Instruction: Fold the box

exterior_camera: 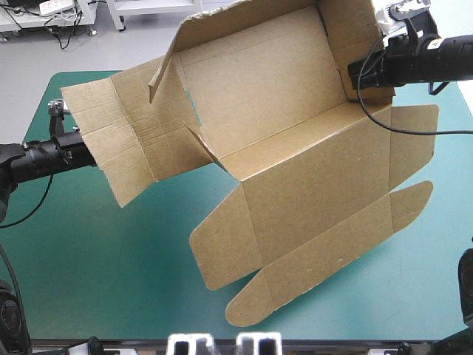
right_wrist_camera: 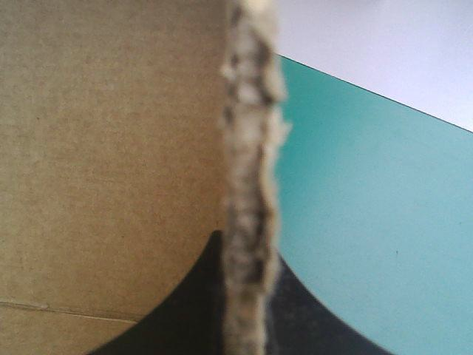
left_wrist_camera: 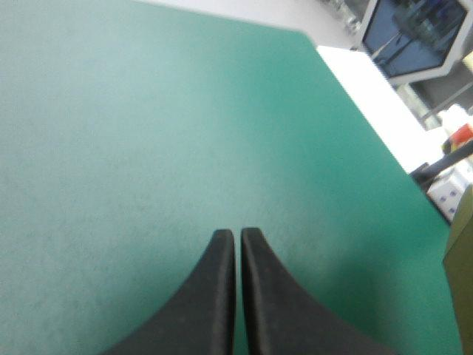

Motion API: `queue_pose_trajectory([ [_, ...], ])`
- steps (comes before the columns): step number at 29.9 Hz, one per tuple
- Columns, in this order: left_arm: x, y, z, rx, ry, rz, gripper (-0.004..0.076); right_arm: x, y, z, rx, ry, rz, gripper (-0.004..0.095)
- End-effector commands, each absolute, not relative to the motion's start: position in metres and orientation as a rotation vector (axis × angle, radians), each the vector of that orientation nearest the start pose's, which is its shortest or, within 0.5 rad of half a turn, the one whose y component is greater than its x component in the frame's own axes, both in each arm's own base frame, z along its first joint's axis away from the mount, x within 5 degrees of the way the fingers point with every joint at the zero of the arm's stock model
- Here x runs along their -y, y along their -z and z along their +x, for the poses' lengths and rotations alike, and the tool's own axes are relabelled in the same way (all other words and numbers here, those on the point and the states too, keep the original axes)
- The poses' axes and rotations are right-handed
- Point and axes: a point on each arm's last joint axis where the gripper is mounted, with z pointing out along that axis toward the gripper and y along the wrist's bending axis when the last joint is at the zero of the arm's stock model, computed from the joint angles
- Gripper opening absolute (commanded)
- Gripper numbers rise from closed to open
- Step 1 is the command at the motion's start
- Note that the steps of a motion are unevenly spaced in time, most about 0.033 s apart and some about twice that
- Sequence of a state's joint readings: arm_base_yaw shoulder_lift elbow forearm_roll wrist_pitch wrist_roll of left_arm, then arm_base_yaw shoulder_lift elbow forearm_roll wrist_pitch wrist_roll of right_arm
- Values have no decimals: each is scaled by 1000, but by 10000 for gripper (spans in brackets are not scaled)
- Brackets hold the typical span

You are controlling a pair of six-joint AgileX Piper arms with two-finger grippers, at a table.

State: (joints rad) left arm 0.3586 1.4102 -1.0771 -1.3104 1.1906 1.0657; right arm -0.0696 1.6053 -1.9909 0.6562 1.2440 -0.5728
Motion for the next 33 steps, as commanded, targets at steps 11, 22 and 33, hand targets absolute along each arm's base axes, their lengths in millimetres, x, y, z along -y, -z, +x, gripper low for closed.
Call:
queue_pose_trajectory([
  [11, 43, -370, 270, -1813, 1307, 469, 33, -30, -487, 333, -2072, -532, -578, -24],
  [22, 70, -381, 263, -1757, 1420, 516, 361, -41, -467, 351, -2171, -402, -544, -22],
  [33, 75, -410, 249, -1680, 1427, 549, 455, -78, -467, 354, -2133, -333, -559, -23],
])
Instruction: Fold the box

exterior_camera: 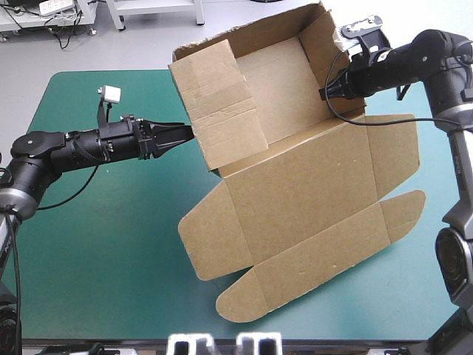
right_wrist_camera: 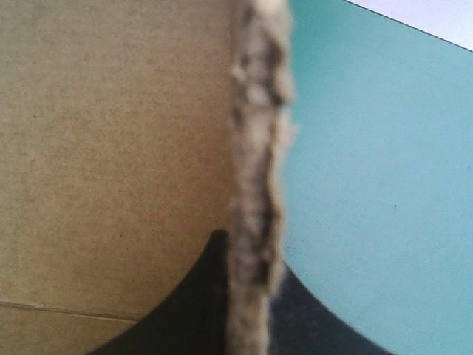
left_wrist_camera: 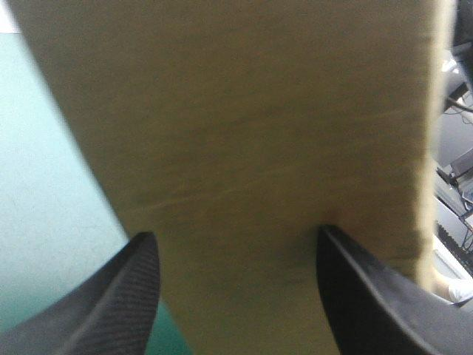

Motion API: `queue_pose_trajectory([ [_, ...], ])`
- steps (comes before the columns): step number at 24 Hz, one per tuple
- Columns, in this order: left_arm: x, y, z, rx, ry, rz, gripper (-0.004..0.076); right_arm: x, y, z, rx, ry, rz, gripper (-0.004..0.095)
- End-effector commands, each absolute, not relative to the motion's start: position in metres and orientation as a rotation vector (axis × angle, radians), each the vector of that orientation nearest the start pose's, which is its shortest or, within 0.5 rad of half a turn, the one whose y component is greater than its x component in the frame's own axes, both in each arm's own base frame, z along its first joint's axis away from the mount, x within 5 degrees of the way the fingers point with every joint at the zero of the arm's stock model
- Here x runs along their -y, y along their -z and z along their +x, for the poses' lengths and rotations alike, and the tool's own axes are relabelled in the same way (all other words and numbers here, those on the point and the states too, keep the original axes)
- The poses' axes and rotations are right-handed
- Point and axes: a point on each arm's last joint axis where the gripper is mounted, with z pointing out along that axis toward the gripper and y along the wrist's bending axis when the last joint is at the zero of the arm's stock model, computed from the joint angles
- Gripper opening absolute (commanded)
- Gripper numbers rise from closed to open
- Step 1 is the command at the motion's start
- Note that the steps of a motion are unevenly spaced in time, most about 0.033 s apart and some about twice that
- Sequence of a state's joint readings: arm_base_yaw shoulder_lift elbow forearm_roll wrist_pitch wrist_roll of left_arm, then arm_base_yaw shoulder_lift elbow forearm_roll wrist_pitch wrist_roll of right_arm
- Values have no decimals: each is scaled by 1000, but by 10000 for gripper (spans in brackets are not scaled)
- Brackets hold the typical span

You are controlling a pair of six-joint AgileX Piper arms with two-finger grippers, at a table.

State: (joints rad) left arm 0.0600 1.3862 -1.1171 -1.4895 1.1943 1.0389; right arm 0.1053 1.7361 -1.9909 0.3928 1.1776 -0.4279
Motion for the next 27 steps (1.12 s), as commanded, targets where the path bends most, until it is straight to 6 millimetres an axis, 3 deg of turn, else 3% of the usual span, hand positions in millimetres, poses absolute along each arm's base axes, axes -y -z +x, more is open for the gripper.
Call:
queue_pose_trajectory([
  [1, 75, -415, 247, -1662, 1425, 554, 455, -80, -466, 355, -2133, -333, -559, -23],
  [4, 76, -426, 241, -1632, 1397, 586, 455, -87, -465, 355, -2126, -356, -571, -23],
  [8, 75, -426, 239, -1768, 1280, 643, 455, -98, -468, 354, -2097, -395, -574, -23],
  [12, 71, -427, 244, -1818, 1125, 544, 449, -99, -469, 354, -2093, -407, -557, -23],
  [14, 80, -424, 246, -1875, 968, 493, 432, -99, -469, 354, -2089, -408, -552, -23],
  [21, 119, -427, 249, -1825, 835, 412, 433, -98, -469, 355, -2092, -404, -529, -22],
  [27, 123, -425, 253, -1838, 743, 325, 433, -109, -464, 357, -2114, -306, -533, -23],
])
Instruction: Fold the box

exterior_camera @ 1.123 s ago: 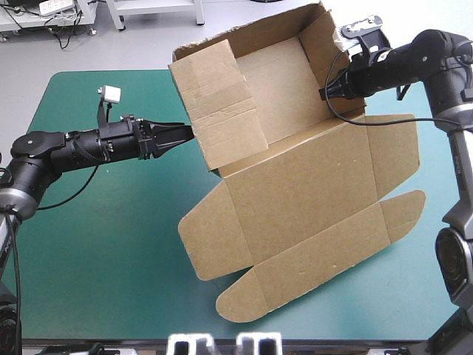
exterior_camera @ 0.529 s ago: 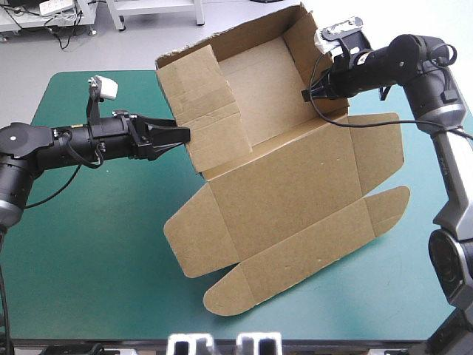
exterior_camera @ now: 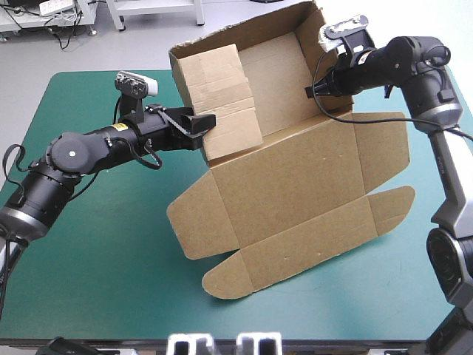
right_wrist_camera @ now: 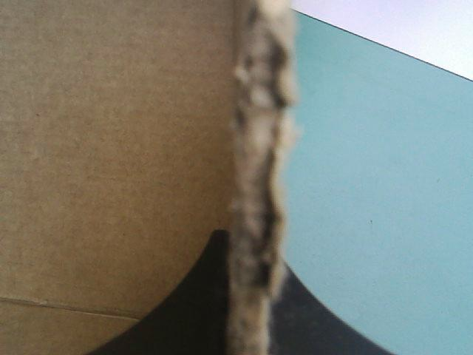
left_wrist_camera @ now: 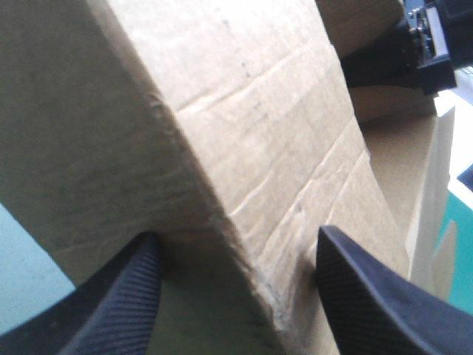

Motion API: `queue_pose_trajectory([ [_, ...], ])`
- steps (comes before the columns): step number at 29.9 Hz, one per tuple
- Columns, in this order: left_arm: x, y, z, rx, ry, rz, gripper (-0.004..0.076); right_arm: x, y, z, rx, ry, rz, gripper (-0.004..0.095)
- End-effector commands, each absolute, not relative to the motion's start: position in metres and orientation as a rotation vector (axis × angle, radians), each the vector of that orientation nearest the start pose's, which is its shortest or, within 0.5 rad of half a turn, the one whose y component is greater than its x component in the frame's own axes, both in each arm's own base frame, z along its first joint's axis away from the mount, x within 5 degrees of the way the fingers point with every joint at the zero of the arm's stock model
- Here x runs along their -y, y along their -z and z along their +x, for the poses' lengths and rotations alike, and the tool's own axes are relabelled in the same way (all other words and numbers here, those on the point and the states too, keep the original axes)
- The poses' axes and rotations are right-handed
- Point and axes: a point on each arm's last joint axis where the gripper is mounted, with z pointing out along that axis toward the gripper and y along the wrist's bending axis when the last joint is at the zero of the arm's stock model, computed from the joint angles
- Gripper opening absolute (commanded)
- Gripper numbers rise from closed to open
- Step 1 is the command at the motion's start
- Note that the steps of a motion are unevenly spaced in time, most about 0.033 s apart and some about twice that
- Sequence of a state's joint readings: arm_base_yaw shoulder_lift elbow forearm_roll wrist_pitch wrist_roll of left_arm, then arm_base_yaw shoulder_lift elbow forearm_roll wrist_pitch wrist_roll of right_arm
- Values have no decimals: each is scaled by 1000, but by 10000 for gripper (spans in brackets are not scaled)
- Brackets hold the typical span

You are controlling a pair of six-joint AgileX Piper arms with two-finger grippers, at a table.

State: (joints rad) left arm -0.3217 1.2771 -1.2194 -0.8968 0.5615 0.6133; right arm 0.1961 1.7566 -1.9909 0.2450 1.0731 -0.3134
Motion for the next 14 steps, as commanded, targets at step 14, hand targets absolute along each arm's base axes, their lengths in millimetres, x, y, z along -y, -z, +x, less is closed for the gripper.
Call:
queue_pose_trajectory([
  [14, 99, -417, 268, -1910, 457, 102, 433, -144, -472, 353, -2011, -307, -469, -23],
])
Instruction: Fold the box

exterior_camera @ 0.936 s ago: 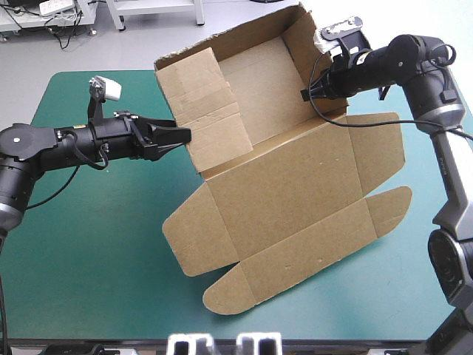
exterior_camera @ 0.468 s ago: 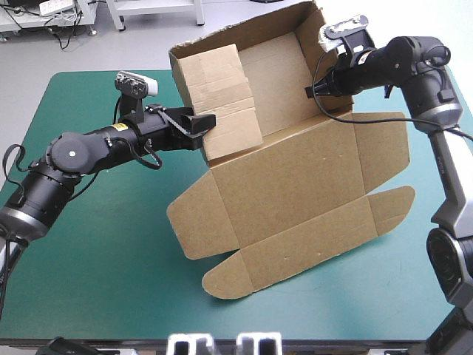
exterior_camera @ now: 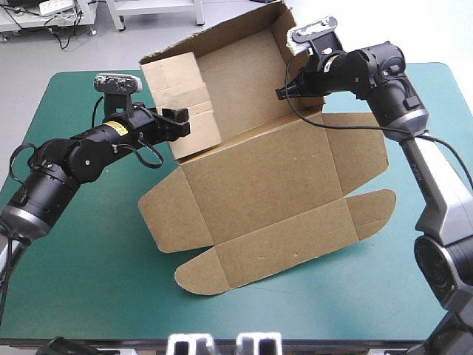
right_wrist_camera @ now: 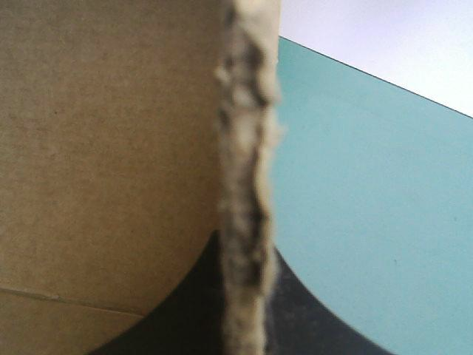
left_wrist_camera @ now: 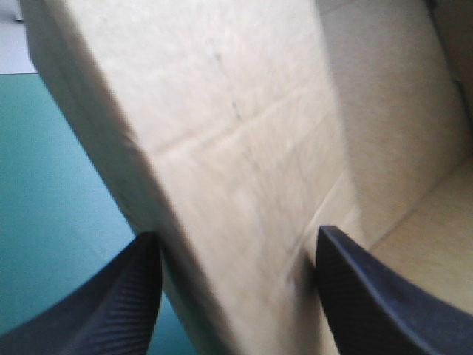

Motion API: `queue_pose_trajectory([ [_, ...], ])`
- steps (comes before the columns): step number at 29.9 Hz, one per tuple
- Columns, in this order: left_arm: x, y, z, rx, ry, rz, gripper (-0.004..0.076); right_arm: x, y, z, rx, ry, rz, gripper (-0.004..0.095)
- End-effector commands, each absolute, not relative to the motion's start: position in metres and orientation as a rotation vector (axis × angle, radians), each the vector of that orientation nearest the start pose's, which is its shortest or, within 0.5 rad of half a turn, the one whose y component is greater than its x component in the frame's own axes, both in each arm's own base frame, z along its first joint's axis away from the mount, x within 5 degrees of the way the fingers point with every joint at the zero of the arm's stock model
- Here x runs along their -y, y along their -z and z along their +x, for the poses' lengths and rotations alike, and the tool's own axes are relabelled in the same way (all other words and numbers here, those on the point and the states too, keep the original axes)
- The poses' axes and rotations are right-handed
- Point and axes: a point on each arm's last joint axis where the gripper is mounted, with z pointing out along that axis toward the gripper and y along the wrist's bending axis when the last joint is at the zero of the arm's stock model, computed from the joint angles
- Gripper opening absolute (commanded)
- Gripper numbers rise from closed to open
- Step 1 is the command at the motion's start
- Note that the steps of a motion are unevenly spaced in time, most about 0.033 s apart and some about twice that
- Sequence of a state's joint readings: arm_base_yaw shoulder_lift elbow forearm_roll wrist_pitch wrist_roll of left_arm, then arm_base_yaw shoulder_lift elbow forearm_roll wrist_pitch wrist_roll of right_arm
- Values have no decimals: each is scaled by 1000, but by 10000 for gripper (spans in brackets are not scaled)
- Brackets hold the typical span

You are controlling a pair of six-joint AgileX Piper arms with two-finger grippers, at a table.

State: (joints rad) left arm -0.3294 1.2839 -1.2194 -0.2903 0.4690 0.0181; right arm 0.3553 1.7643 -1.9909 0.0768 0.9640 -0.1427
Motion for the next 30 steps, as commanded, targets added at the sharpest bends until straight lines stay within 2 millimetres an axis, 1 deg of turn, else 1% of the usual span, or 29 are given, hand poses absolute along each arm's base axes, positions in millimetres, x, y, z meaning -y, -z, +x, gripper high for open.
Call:
queue_pose_trajectory([
  [1, 97, -416, 268, -1920, 431, 90, 433, -145, -472, 353, -2010, -318, -464, -23],
  [3, 93, -414, 269, -1938, 382, 61, 433, -146, -473, 352, -2008, -348, -461, -22],
  [5, 91, -414, 269, -1937, 371, 42, 433, -147, -473, 352, -2008, -356, -464, -23],
  [10, 92, -418, 271, -1896, 463, -68, 433, -150, -473, 350, -2010, -391, -464, -23],
  [14, 93, -413, 275, -1920, 482, -102, 432, -152, -469, 352, -2026, -411, -469, -23],
  [16, 94, -410, 278, -1932, 489, -119, 432, -158, -464, 354, -2043, -411, -493, -23],
  [19, 97, -406, 282, -1956, 494, -127, 422, -172, -450, 357, -2072, -383, -547, -23],
  [23, 94, -400, 282, -2013, 405, -93, 417, -192, -437, 362, -2072, -334, -575, -23],
  [27, 88, -393, 282, -2080, 309, -91, 417, -203, -430, 366, -2069, -403, -560, -23],
  [30, 87, -388, 285, -2111, 301, -140, 391, -207, -428, 366, -2073, -442, -569, -23],
])
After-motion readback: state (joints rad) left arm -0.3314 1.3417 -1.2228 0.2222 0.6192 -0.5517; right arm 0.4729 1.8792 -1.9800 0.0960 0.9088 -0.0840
